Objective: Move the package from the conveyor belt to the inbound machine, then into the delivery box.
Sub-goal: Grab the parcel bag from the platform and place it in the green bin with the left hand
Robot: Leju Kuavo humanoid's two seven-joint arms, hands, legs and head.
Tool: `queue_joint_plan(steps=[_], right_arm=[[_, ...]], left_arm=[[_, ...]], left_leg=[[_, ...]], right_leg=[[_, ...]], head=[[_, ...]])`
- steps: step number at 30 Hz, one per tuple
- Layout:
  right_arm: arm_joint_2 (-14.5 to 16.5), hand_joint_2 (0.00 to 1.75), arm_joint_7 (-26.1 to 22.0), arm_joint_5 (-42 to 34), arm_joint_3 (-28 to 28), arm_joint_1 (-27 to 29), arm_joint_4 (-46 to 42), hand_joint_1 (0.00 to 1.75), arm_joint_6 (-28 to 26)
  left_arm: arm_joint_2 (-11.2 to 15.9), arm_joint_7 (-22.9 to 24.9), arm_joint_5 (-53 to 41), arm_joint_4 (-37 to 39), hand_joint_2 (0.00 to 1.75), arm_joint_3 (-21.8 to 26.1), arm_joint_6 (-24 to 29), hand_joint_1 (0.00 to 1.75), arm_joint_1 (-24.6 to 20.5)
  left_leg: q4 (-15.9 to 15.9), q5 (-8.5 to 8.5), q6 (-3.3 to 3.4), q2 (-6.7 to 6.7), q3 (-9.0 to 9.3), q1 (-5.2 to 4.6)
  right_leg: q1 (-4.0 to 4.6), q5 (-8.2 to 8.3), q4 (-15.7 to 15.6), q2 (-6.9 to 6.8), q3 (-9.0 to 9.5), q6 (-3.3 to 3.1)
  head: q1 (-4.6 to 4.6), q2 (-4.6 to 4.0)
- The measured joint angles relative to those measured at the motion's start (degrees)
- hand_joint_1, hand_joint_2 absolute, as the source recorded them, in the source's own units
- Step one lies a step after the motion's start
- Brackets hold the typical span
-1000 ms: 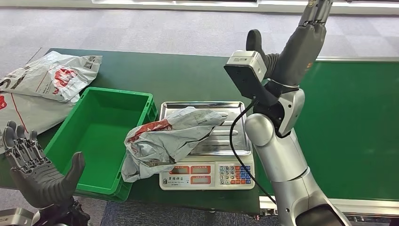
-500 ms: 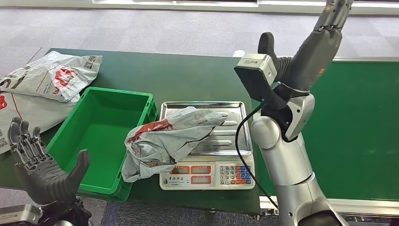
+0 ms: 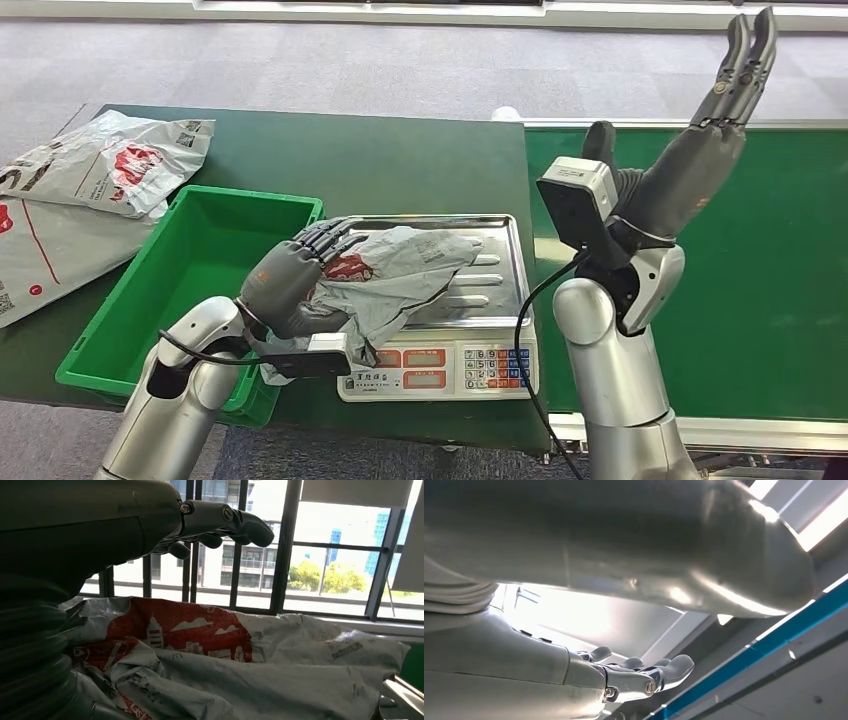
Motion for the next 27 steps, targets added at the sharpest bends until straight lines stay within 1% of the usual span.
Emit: queue_joint_plan(steps=[3, 7, 11, 16, 19, 27], right_arm=[[0.01, 0.0, 1.23, 0.36, -0.01, 0.08, 0.3, 0.0, -0.05], [0.01, 0.0, 2.38, 0.9, -0.01, 0.08, 0.6, 0.0, -0.06], [0.01, 0.0, 2.73, 0.97, -0.01, 0.08, 0.83, 0.0, -0.06], [0.03, 0.0, 3.02, 0.96, -0.01, 0.02, 1.17, 0.0, -0.07], [0.03, 0.0, 3.26, 1.02, -0.01, -0.02, 1.29, 0.0, -0.07], [0.03, 0.0, 3.23, 1.04, -0.01, 0.37, 1.28, 0.0, -0.08]], left_arm=[[1.76, 0.74, 1.05, 1.71, 1.75, -1.92, -0.07, 0.0, -1.29], [3.21, 1.37, 1.8, 3.37, 1.75, -3.53, -0.19, 0.0, -2.21], [4.25, 1.96, 2.14, 4.5, 1.75, -4.64, -2.47, 1.75, -2.69], [6.05, 0.66, 3.74, 6.33, 1.75, -5.98, -5.98, 1.75, -3.02], [6.68, 0.16, 4.31, 7.44, 1.75, -6.28, -6.22, 1.75, -3.65], [6.81, -0.05, 5.17, 8.04, 1.75, -6.28, -5.96, 1.75, -3.89]], left_leg=[[0.0, 0.0, 0.0, -0.02, -0.03, 0.0], [0.0, -0.01, 0.0, -0.03, -0.06, 0.0], [0.0, -0.01, 0.0, -0.04, -0.07, 0.0], [0.0, 0.0, 0.0, -0.04, -0.06, 0.0], [0.0, 0.01, 0.01, -0.04, -0.06, 0.01], [0.0, 0.0, 0.0, -0.04, -0.06, 0.01]], right_leg=[[0.0, -0.01, 0.0, 0.0, -0.02, 0.0], [0.0, -0.01, 0.0, 0.0, -0.04, 0.01], [0.0, -0.02, 0.0, 0.0, -0.03, 0.01], [0.01, -0.02, 0.0, 0.0, -0.03, 0.01], [0.01, -0.01, 0.0, -0.01, -0.02, 0.01], [0.01, -0.01, 0.0, -0.01, -0.03, 0.01]], head=[[-0.01, 0.0], [0.0, 0.0], [0.0, 0.0], [-0.01, 0.0], [-0.01, 0.0], [0.0, 0.0]])
